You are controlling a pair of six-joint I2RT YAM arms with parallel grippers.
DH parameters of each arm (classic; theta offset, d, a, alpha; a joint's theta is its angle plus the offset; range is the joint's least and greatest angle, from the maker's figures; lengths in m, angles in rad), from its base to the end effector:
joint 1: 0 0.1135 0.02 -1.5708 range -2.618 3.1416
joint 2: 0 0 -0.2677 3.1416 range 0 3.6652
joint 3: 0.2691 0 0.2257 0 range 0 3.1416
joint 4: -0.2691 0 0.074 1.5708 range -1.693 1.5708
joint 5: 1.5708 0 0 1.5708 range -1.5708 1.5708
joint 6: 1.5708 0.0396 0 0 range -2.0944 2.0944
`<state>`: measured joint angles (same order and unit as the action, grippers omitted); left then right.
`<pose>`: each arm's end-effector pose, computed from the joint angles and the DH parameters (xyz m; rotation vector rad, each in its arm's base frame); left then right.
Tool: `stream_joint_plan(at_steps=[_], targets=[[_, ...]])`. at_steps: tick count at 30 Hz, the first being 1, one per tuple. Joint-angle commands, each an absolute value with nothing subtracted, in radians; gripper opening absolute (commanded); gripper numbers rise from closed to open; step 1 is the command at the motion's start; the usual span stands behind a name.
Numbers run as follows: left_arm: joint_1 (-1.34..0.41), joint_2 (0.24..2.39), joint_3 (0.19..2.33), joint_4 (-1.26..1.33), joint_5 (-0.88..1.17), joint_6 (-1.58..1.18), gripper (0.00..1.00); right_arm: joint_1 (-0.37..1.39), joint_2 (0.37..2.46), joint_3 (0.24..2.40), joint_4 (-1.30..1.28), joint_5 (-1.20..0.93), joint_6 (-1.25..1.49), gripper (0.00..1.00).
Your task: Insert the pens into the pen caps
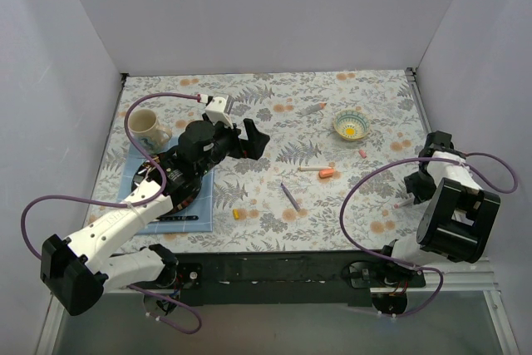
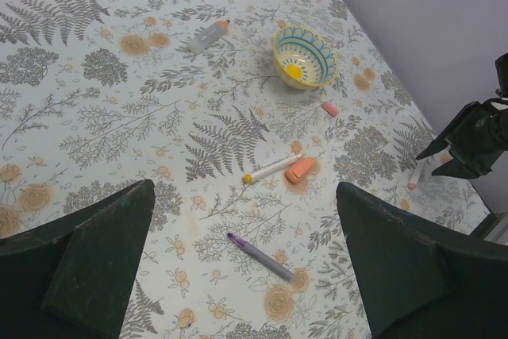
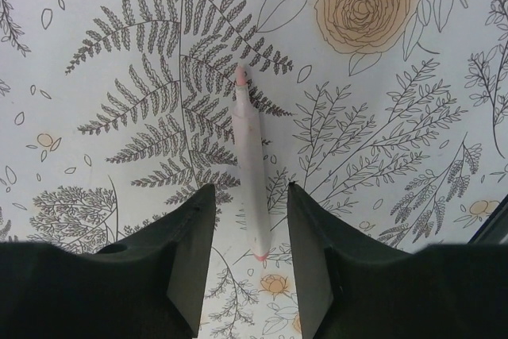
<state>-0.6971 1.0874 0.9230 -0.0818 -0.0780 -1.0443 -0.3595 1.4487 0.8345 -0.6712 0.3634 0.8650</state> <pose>0.1784 -0.1454 0.3465 -0.4004 1.9355 -1.1285 0.2113 -0.0945 0.1963 1.6403 2.2094 -0.3905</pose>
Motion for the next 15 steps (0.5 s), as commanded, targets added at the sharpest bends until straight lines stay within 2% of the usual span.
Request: stream_joint_plan(at_steps=[1, 12, 15], targets=[[-0.696, 1.06, 0.92, -0.071, -0.078, -1.028, 0.98, -0.365, 1.451, 0.81, -0.666, 0.371, 0.89, 0.48], [-0.696, 1.071, 0.92, -0.071, -0.086, -1.015, 0.98, -0.364, 1.457, 0.727, -0.594, 0.371, 0.881, 0.44], [-0.696, 1.051, 0.922, -0.072, -0.083, -1.012, 0.98, -0.364, 1.453, 0.709, -0.574, 0.393, 0.874, 0.33]])
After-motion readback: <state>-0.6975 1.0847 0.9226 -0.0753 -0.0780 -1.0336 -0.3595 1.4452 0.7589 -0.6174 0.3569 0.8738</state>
